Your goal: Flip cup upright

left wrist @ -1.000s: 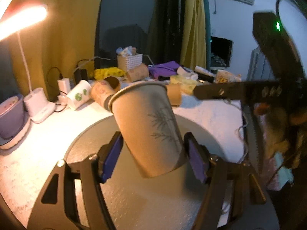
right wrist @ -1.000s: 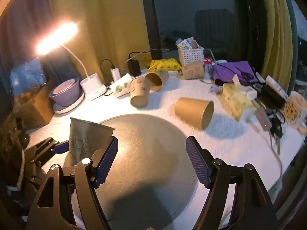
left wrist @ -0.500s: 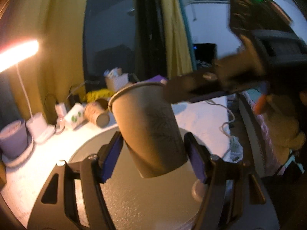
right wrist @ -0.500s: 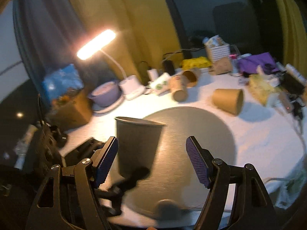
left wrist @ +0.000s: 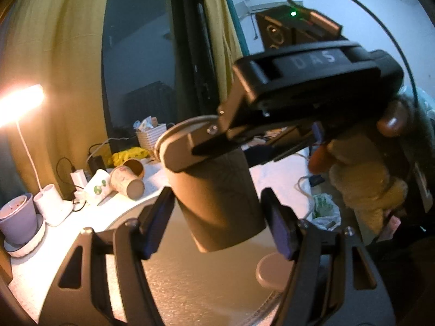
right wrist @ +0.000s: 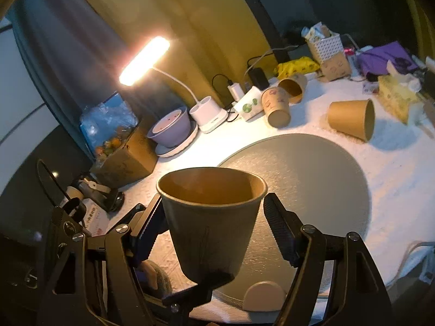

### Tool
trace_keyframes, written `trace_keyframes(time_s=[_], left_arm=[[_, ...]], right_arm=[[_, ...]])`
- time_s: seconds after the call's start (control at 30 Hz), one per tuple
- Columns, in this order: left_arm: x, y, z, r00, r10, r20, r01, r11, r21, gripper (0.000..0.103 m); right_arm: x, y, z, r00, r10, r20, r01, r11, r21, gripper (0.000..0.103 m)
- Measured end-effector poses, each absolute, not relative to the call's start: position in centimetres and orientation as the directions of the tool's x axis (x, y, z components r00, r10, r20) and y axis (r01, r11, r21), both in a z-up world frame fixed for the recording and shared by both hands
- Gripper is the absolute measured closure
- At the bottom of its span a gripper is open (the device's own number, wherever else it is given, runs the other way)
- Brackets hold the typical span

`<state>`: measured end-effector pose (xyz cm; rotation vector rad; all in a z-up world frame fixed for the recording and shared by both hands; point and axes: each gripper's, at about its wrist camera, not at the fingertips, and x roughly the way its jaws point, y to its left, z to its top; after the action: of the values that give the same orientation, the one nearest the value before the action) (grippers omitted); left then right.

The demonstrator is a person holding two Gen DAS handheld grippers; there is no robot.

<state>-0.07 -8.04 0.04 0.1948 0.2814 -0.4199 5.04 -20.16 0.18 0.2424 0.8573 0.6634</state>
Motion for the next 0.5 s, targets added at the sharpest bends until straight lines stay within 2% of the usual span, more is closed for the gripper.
trace_keyframes(time_s=[0.27,0.5], left_arm=[[-0.58,-8.38,0.09,0.869,-0.393,-0.302,0.447,0.884,0.135,0.036],[-0.22,-8.01,0.10,0.872,-0.385,-0.301,0.437,0.891,0.125,0.035]], right_arm=[[5.27,-19.74,-0.21,0.438,0.652,-0.619,-0.461,0.754,0.468,0.027],[5.47,-19.41,-0.13,0.444,0.638,-0.629,-0.474,0.763,0.440,0.033]])
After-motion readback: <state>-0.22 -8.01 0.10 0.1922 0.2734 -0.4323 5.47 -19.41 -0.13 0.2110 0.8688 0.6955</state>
